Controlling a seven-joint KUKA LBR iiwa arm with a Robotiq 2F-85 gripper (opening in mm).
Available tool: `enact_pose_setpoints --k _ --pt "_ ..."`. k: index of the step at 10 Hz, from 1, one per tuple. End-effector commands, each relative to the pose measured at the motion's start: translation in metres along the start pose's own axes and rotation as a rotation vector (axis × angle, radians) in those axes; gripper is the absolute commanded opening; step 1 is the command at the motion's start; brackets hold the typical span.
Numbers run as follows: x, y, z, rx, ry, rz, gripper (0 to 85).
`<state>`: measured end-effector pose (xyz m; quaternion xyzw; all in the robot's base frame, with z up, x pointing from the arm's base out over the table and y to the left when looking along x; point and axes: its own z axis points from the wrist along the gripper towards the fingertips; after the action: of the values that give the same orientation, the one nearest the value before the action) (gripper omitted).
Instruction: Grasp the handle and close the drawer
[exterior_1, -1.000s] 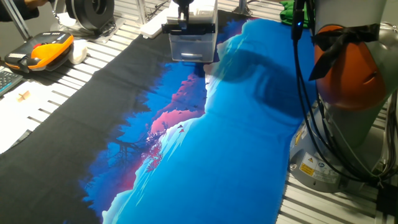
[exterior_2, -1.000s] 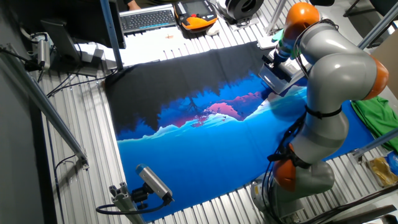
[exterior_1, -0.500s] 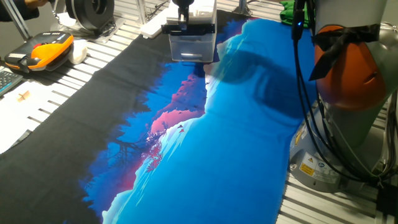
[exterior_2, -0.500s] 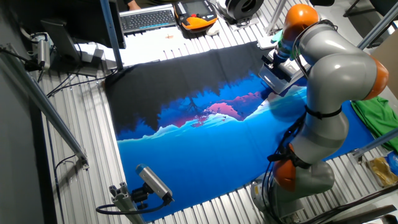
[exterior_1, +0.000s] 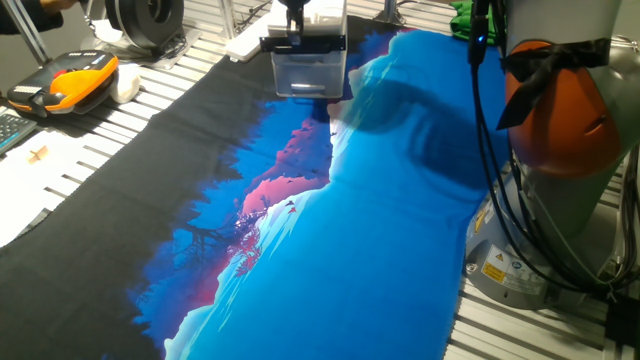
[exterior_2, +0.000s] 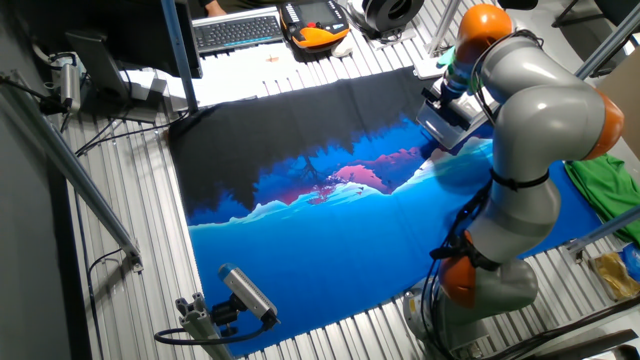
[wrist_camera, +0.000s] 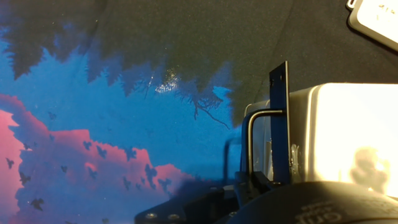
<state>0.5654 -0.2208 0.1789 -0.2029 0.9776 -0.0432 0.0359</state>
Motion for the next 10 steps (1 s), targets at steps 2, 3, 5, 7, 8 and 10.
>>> enact_pose_setpoints --k 2,3,5,7,8,10 --pt "0.0001 -0.0003 0.0003 0.001 -0.002 0.0 0.0" --pt "0.0001 -0.0004 0.0003 0.003 -0.001 0.0 0.0" --pt "-0.0001 -0.0004 0.001 0.001 -0.003 -0.007 0.0" --pt "0.0003 -0.0008 0.0007 0.004 -0.009 -0.024 0.0" --pt "0.0003 -0.0008 0.0004 0.003 -0.009 -0.028 0.0" --pt "-0.0001 -0.0008 0.0001 0.004 -0.011 -0.034 0.0"
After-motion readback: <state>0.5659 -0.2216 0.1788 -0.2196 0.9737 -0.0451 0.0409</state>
